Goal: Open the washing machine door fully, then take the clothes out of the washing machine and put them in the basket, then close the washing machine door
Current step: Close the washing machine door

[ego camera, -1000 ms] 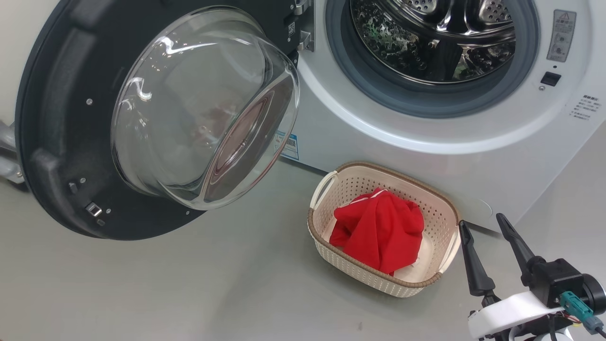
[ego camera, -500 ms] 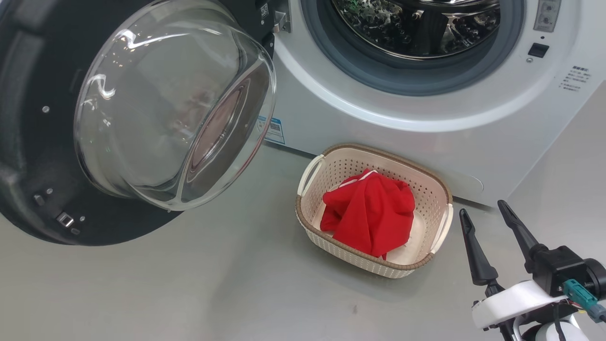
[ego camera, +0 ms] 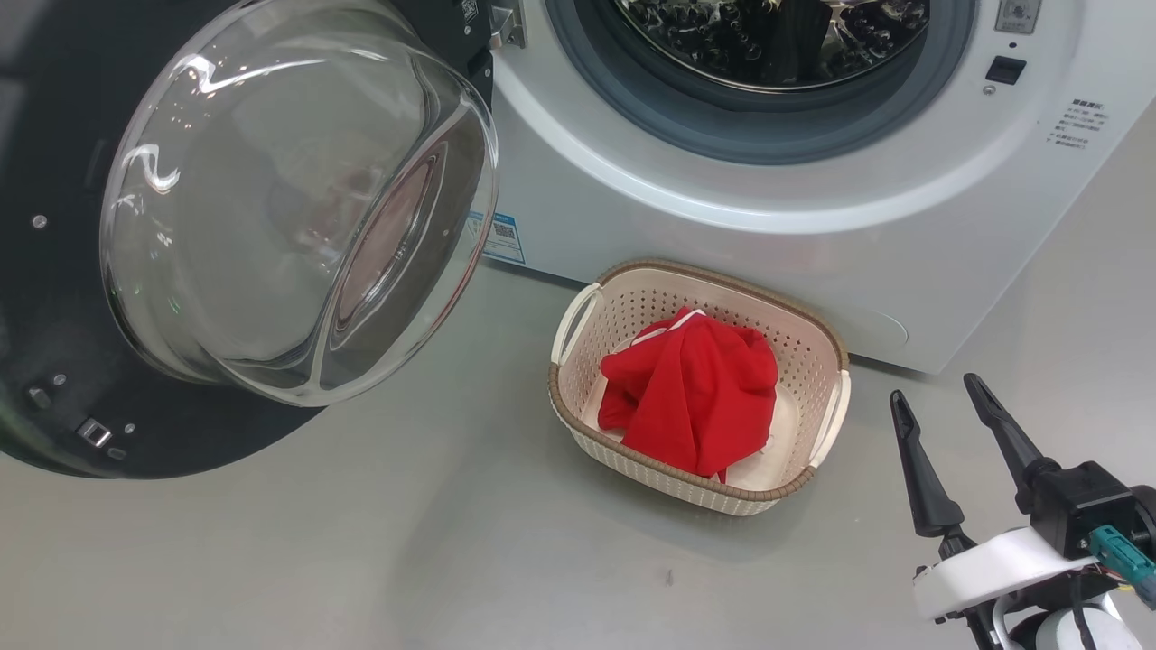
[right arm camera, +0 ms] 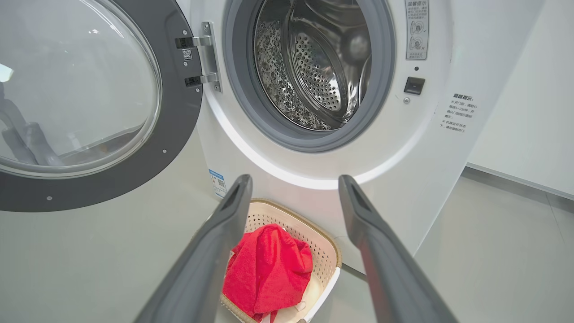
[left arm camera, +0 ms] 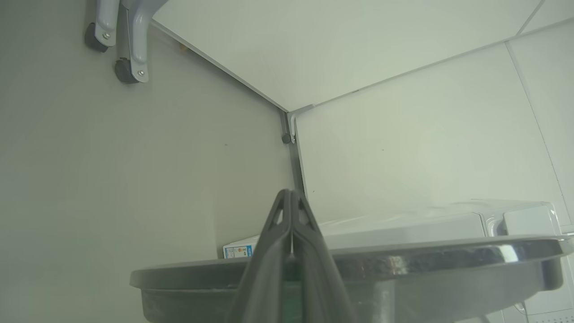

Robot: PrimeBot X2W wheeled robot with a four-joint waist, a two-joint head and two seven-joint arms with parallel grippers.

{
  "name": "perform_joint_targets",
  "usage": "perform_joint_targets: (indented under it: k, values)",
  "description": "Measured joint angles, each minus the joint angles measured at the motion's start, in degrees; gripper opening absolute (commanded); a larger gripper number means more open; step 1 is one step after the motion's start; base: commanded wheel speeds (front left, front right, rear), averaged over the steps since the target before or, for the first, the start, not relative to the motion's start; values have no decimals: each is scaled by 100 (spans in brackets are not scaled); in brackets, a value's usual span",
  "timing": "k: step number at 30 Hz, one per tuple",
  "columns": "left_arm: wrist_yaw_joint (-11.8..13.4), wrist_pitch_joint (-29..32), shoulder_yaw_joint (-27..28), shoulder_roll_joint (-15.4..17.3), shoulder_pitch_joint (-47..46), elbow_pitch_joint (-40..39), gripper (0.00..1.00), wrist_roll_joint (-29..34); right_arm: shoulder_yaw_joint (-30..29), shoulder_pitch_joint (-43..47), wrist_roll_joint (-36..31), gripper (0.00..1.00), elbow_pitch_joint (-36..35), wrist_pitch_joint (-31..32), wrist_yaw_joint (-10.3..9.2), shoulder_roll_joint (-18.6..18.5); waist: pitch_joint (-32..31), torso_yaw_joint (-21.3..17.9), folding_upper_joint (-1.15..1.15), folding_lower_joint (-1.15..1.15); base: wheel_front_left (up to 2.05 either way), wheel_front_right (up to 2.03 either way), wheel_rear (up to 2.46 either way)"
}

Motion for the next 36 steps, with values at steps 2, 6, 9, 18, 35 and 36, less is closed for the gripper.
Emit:
perform_joint_targets:
  k: [2, 6, 9, 18, 35, 36]
  values:
    - [-1, 115, -64, 41, -49, 90, 0, 1, 0, 0, 0, 100, -3, 0, 0, -2, 0, -2, 0, 0, 0, 0, 0]
    - [-109, 410, -259, 92, -104, 202, 0, 0, -1, 0, 0, 100, -10, 7, 0, -10, -5, 0, 0, 0, 0, 0, 0]
    - [-211, 577, -336, 168, -114, 289, 0, 0, 0, 0, 0, 100, -24, 7, 0, -12, -7, 4, 0, 0, 0, 0, 0]
    - [-539, 1034, -413, 286, -129, 482, 0, -71, 0, -1, 5, 100, -55, 9, 0, -12, 15, 7, 0, 0, 0, 0, 0]
    - [-1150, 2240, -858, 8, -57, 263, 0, -684, -12, -3, 27, 100, -88, 5, -25, 3, 30, 25, 0, 0, 0, 0, 0]
    - [-1162, 2282, -855, 25, -48, 240, 0, -686, -9, -3, 41, 100, -90, 7, -25, 5, 33, 19, 0, 0, 0, 0, 0]
